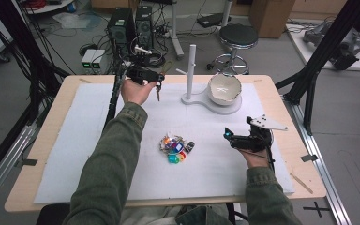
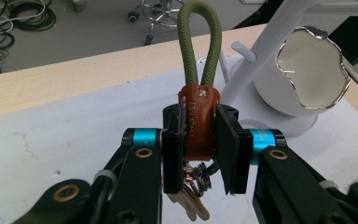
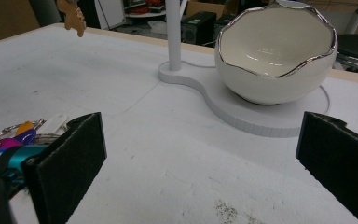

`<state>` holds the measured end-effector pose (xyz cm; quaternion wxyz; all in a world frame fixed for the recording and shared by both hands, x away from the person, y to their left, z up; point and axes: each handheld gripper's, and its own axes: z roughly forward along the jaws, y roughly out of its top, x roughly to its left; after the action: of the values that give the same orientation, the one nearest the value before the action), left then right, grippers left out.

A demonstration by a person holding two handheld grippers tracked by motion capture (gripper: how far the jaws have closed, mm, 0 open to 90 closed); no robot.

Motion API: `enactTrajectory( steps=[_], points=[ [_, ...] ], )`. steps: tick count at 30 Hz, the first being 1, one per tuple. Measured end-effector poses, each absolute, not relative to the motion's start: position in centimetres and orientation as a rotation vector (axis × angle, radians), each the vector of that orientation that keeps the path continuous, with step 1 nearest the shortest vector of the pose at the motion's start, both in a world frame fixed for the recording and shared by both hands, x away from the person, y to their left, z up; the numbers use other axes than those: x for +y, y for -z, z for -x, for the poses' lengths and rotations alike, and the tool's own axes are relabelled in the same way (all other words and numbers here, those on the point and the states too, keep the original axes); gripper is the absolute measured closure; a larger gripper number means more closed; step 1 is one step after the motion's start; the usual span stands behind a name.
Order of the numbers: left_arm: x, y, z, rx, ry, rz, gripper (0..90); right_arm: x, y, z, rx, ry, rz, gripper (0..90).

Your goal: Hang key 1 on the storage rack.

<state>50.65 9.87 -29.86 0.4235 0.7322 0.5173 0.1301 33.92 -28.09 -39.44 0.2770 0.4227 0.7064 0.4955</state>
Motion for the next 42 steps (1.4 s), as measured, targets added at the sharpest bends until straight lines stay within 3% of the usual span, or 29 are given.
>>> enactTrajectory(
  steps=[42],
  points=[
    [6.6, 32.2, -51.1, 1.235, -0.25, -1.867, 72.7, -28.1, 39.6, -34.1, 1.909, -1.329, -1.133, 0.6]
  ],
)
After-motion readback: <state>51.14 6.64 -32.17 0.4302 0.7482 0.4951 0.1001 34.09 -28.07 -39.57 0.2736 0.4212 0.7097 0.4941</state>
